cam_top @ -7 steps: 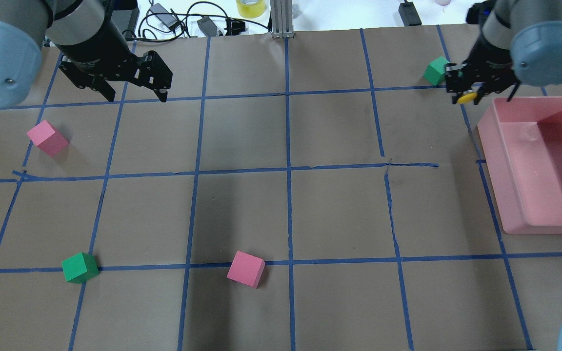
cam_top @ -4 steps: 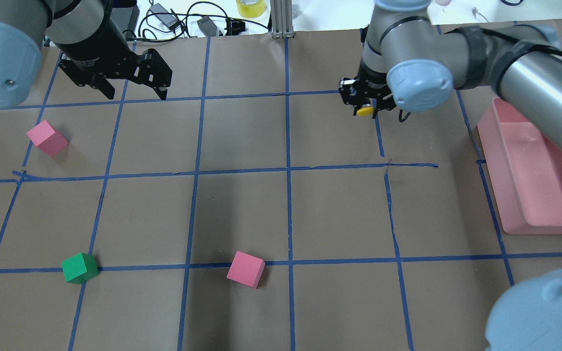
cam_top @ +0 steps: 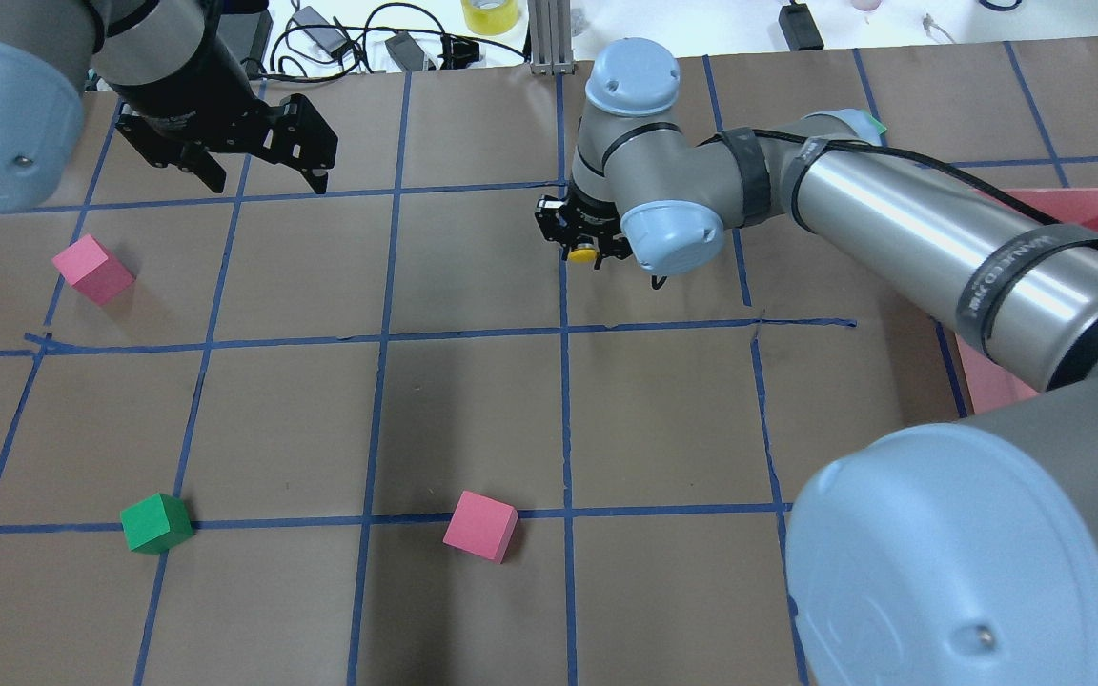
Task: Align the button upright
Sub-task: 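Carry the button out of the tray and lower it onto the table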
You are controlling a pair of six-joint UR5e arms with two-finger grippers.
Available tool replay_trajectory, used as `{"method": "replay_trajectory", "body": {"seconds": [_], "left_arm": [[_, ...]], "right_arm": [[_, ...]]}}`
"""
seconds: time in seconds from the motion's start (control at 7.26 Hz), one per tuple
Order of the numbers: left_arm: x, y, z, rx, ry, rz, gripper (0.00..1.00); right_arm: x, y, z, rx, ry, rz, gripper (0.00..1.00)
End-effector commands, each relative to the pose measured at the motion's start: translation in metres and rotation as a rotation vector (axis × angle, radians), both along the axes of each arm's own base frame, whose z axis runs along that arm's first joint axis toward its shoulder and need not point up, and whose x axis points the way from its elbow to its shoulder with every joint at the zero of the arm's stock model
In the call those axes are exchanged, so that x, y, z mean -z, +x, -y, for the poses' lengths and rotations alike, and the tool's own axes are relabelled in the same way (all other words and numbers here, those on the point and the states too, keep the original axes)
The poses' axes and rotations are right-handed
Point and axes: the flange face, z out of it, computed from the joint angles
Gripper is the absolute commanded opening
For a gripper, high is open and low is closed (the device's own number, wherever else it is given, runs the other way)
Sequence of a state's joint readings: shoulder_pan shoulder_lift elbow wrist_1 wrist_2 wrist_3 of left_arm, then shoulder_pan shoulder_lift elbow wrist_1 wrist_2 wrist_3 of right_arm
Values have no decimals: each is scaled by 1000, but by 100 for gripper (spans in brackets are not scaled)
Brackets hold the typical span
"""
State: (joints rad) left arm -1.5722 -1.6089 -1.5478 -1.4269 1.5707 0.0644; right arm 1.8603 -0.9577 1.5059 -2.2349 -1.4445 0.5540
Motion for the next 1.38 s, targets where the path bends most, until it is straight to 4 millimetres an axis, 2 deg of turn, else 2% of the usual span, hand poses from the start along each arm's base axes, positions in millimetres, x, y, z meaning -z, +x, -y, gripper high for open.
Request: {"method": "replay_trajectory", "body": {"seconds": [0.0,0.28,0.41,0.55,0.69,0.83,0.96,1.1,1.24], "left_arm": [[-1,0,0,0,-2,0,100],[-1,0,0,0,-2,0,100],[0,0,0,0,0,0,100],[1,0,1,-3,1,-2,100],[2,0,0,-1,3,-2,100],[2,0,0,-1,5,-2,100],[7,0,-1,-1,14,-2,100],[11,0,-1,-4,21,-3,100],[12,0,-1,-9,21,-4,100]], "right_arm": [[30,30,6,-8,17,2,0],[34,32,3,-15,28,11,0],[38,32,2,-22,34,8,12],[38,32,1,-33,34,7,35],[36,31,-1,-33,35,7,89],[32,30,-2,-29,40,7,96],[20,32,-7,-36,29,12,100],[7,30,-13,-38,17,14,100],[-23,27,-20,-56,-3,17,100]]}}
